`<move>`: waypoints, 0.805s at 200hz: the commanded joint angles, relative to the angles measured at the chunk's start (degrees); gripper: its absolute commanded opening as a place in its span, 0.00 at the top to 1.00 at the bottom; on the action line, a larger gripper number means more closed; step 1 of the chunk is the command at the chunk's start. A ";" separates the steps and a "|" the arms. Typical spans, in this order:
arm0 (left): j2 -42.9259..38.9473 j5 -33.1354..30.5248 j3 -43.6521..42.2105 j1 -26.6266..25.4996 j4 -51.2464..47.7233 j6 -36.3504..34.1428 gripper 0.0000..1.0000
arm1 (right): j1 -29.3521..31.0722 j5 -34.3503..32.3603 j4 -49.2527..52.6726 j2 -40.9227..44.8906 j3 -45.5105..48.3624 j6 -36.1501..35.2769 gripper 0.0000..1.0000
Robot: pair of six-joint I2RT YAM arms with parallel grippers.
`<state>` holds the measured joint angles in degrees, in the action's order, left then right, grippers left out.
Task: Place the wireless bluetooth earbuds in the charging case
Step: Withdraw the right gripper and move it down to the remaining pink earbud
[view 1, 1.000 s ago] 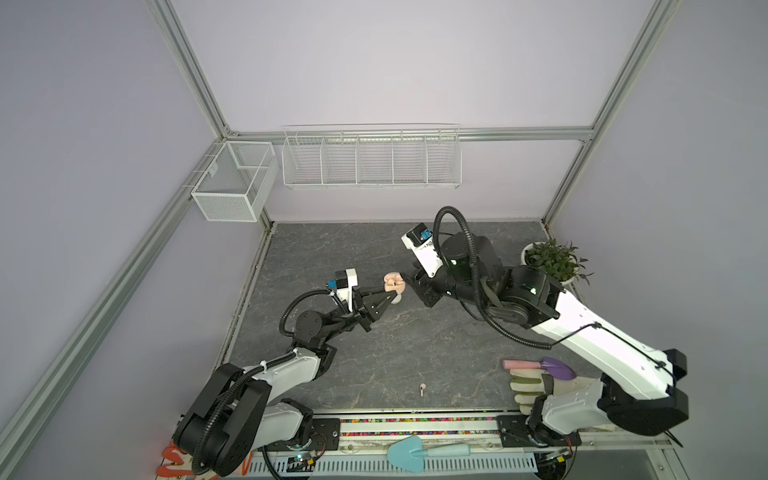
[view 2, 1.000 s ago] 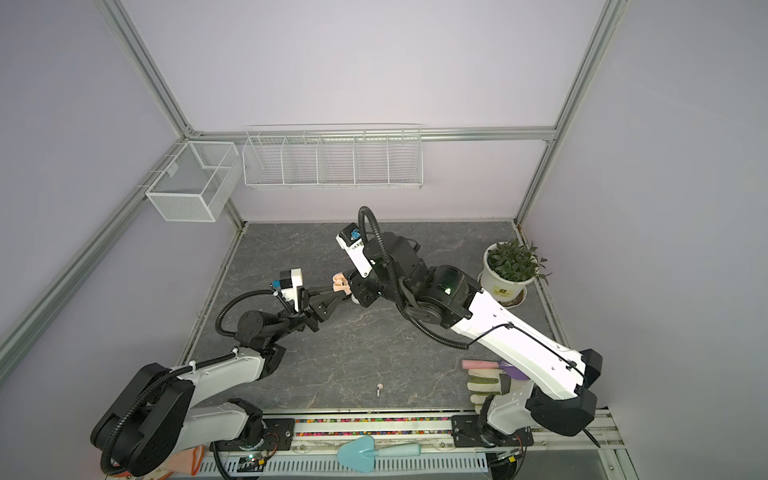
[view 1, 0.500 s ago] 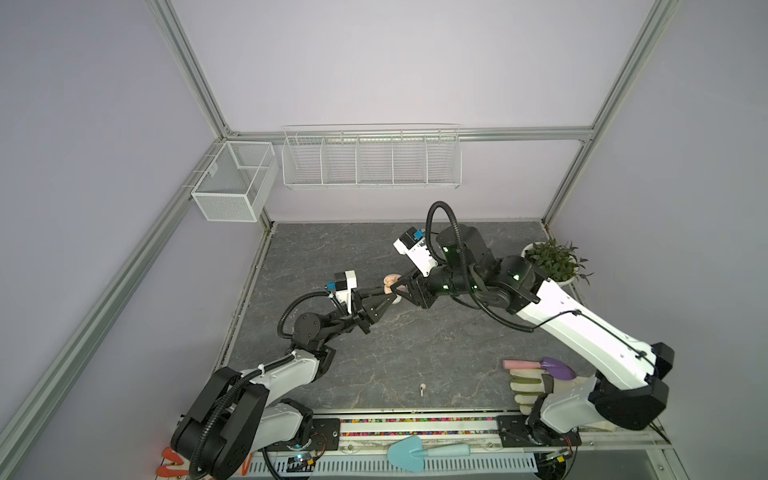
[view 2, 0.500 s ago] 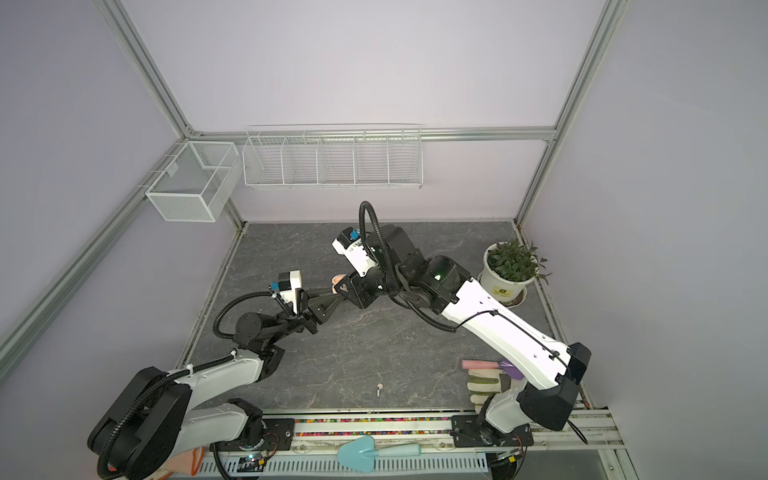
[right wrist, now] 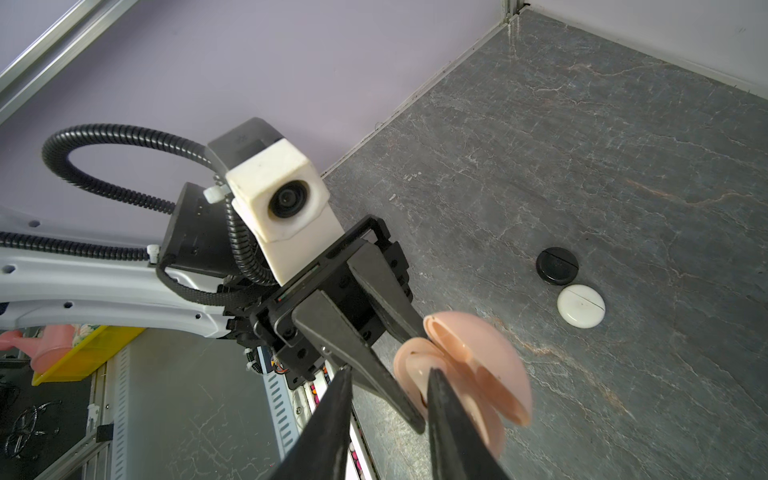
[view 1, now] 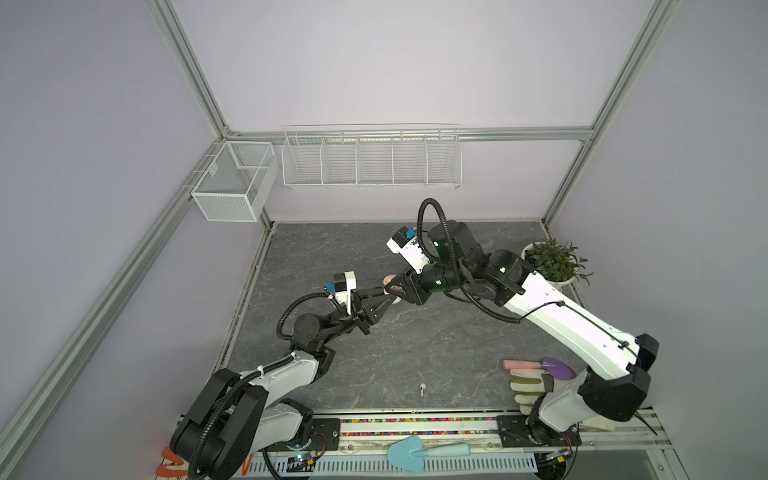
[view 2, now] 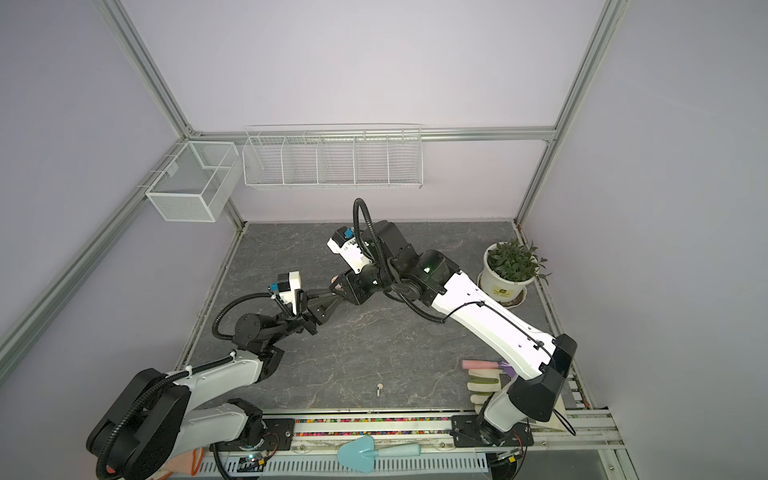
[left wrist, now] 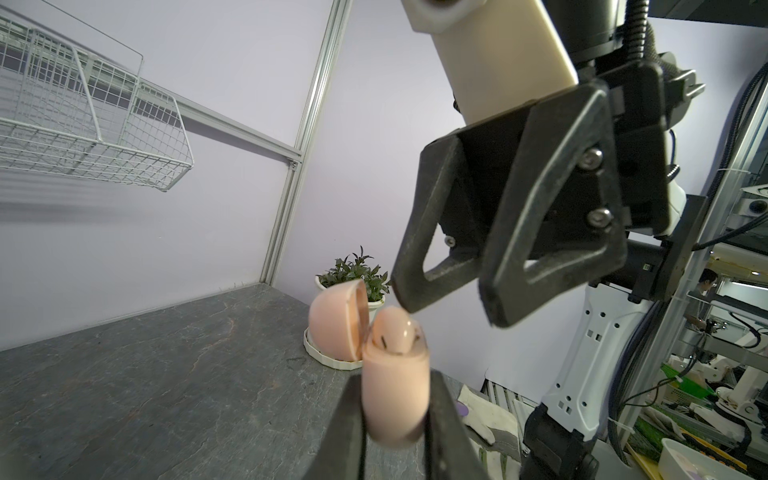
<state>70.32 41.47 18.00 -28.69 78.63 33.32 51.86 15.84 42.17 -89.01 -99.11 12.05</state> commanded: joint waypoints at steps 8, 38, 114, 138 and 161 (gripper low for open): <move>-0.81 0.32 -0.60 -0.27 2.49 -1.24 1.00 | -0.53 1.48 -0.06 -0.98 -1.34 0.43 0.66; -0.81 0.19 -0.73 -0.23 2.54 -1.33 1.00 | -0.62 1.52 0.24 -1.55 -1.52 0.26 0.66; -0.80 -3.37 -3.16 -0.23 2.44 0.30 1.00 | 0.22 -15.42 3.50 8.59 7.36 4.32 0.64; -1.04 -4.43 -3.84 -0.25 2.40 1.62 1.00 | 2.73 -22.91 1.63 15.76 17.99 11.28 0.64; -1.35 -4.85 -4.44 -0.23 2.42 2.14 1.00 | 5.33 -28.49 2.70 20.00 28.88 18.79 0.63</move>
<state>70.13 37.87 14.52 -28.69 78.85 34.35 54.98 -3.84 44.12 -71.81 -78.54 21.19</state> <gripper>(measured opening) 0.192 0.366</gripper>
